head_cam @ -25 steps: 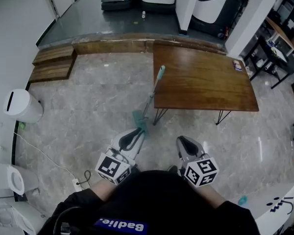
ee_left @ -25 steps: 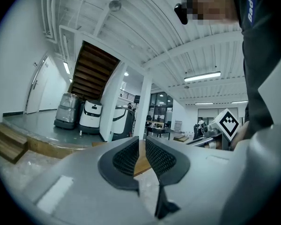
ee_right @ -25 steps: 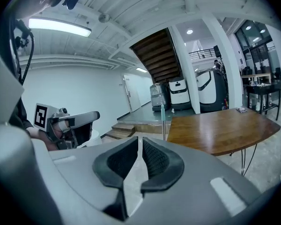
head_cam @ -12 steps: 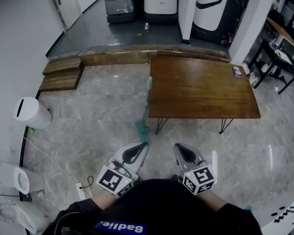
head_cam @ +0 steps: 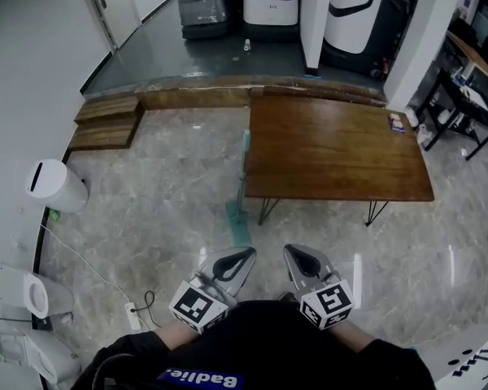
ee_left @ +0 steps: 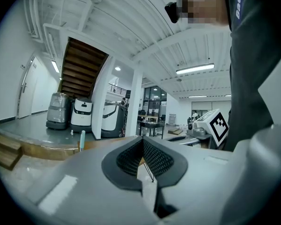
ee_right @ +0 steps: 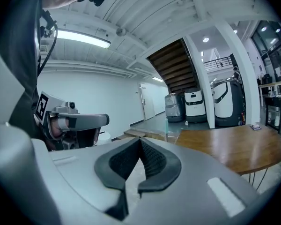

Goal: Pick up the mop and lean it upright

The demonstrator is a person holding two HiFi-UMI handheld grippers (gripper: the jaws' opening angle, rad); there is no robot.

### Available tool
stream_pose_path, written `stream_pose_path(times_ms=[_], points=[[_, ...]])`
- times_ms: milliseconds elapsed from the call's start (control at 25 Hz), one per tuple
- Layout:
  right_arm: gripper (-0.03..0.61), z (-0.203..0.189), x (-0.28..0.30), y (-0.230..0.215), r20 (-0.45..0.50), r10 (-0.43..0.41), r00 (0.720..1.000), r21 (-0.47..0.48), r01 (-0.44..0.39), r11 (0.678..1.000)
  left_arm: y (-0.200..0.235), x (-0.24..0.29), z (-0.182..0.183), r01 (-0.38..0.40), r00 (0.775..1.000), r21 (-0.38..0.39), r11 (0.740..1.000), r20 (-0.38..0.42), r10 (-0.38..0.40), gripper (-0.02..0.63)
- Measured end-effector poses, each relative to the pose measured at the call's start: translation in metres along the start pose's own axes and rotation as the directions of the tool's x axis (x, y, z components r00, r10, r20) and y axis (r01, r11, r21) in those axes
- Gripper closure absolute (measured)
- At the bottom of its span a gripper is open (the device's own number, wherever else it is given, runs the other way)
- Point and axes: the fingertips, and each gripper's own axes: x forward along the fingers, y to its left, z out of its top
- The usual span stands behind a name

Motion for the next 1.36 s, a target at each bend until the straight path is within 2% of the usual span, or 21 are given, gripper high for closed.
stream_pose_path(times_ms=[1360], points=[[0.577, 0.002, 0.008, 0.003, -0.005, 0.011, 1.0, -0.012, -0.011, 1.0, 0.008, -0.001, -0.006, 0.013, 1.0, 0.021, 1.0, 0.018, -0.013, 0.594]])
